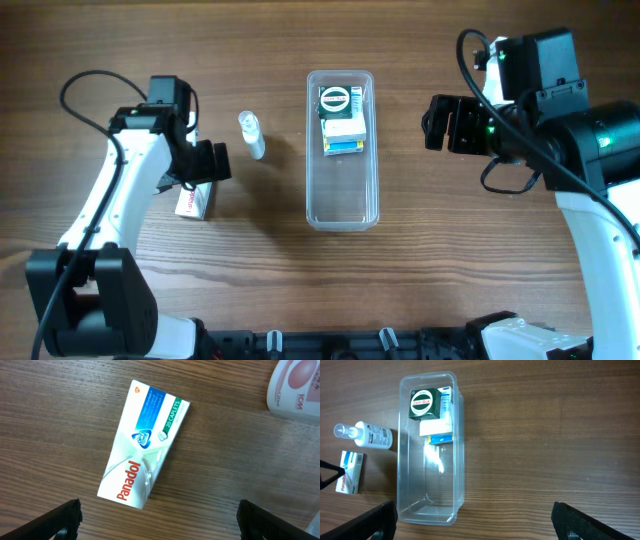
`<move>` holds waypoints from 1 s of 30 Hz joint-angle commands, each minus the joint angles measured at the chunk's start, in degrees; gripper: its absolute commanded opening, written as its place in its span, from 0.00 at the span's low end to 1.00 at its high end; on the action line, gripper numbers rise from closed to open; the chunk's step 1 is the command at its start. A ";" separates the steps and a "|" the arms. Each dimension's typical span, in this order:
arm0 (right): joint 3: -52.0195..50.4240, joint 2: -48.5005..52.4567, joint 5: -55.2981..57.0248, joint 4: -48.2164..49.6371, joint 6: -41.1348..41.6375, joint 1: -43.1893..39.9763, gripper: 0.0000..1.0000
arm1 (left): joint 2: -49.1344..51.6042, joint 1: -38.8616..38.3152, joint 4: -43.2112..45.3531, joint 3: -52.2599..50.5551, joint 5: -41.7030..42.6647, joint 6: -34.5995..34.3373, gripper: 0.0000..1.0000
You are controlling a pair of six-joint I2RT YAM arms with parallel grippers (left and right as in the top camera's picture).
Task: Pack container
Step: 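Lower the left gripper and grasp the white Panadol box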
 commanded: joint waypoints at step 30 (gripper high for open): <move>0.42 0.42 0.72 0.13 -0.74 -0.13 1.00 | 2.51 2.54 15.87 -11.30 3.08 9.64 0.98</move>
